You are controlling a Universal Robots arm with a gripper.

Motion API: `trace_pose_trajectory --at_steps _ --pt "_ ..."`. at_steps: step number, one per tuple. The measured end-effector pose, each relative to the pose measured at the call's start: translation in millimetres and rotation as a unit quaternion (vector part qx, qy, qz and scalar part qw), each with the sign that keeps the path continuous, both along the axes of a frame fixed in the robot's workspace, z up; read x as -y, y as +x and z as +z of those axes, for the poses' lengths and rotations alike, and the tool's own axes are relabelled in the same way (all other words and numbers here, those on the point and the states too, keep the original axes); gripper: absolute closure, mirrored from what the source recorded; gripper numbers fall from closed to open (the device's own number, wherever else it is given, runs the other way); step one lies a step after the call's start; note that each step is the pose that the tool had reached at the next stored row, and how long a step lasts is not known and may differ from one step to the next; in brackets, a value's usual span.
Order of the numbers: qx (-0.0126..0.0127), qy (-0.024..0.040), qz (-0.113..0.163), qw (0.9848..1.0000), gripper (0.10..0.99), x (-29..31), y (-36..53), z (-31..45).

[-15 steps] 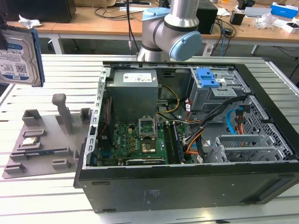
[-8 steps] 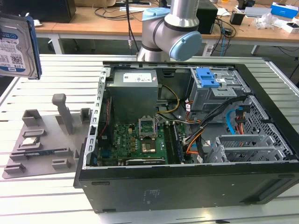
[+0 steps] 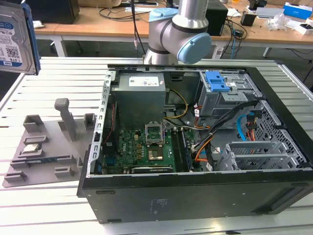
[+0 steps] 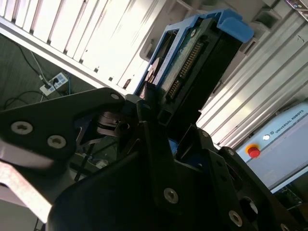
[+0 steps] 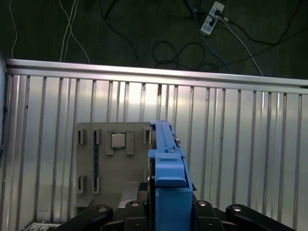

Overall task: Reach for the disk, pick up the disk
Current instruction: 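Pick up the disk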

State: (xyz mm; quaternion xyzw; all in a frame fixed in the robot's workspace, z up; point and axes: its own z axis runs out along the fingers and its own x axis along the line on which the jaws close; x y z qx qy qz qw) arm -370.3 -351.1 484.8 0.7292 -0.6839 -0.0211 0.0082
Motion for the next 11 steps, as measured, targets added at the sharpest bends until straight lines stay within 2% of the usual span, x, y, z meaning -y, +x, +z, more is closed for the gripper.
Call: trace_pose_trajectory --at_steps 5,11 --pt "0.0000 0.0000 0.000 1.0000 0.722 -0.4 0.0 12.3" --pt "0.0000 0.0000 0.000 1.0000 0.722 -1.1 0.1 30.9"
